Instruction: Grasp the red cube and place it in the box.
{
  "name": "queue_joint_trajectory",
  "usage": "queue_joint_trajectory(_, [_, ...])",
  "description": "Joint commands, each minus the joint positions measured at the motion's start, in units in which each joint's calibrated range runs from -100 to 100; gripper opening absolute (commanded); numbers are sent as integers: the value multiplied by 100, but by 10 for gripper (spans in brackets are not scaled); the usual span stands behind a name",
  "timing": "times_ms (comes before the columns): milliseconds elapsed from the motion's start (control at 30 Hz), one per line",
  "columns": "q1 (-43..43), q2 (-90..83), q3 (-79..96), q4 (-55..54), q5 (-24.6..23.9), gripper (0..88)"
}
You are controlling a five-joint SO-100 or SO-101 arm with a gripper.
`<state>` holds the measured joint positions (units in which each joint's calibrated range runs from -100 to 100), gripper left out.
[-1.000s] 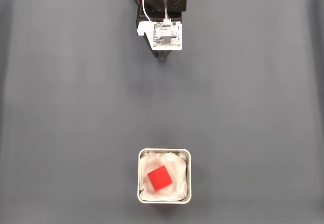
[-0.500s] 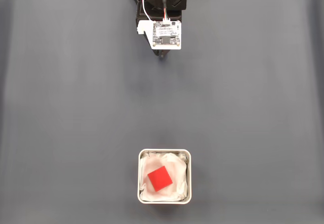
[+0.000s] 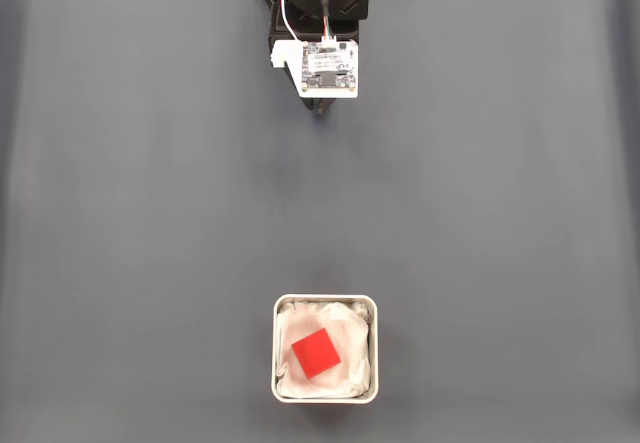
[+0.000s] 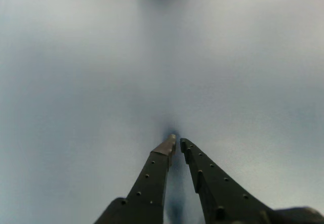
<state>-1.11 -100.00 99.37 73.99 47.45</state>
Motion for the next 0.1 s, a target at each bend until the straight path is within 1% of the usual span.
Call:
queue_joint_trajectory(0, [5, 9, 45, 159, 24, 2])
queue_joint_trajectory(67, [5, 9, 45, 159, 24, 2])
